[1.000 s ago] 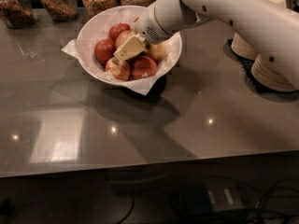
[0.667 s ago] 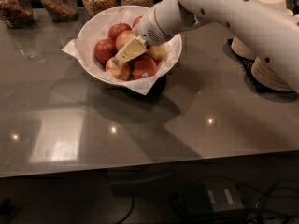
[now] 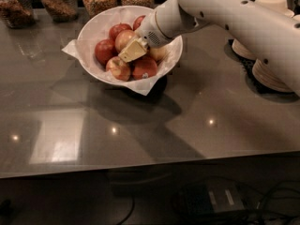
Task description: Pick apple from white bowl
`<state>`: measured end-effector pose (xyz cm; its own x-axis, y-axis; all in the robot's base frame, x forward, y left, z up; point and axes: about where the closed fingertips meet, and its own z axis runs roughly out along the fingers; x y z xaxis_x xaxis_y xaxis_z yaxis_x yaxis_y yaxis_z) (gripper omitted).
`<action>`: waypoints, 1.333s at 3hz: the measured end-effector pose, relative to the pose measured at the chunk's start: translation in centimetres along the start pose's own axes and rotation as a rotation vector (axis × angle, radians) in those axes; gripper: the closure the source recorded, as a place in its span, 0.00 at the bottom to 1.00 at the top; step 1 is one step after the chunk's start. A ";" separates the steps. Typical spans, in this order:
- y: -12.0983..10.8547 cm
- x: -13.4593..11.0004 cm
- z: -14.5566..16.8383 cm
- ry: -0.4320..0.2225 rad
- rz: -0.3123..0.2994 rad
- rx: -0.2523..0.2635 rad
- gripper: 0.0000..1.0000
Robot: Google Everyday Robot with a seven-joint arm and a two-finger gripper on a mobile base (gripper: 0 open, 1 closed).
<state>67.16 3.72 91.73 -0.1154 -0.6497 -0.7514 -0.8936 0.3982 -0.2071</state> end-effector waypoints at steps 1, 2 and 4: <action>0.1 -1.4 -1.5 -0.025 -0.016 0.010 0.79; 0.5 -3.1 -3.6 -0.070 -0.040 0.010 0.99; 2.3 -3.2 -9.3 -0.281 -0.028 -0.083 1.00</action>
Offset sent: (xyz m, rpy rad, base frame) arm -0.0292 -0.0077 0.0779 0.0821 -0.1043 0.0552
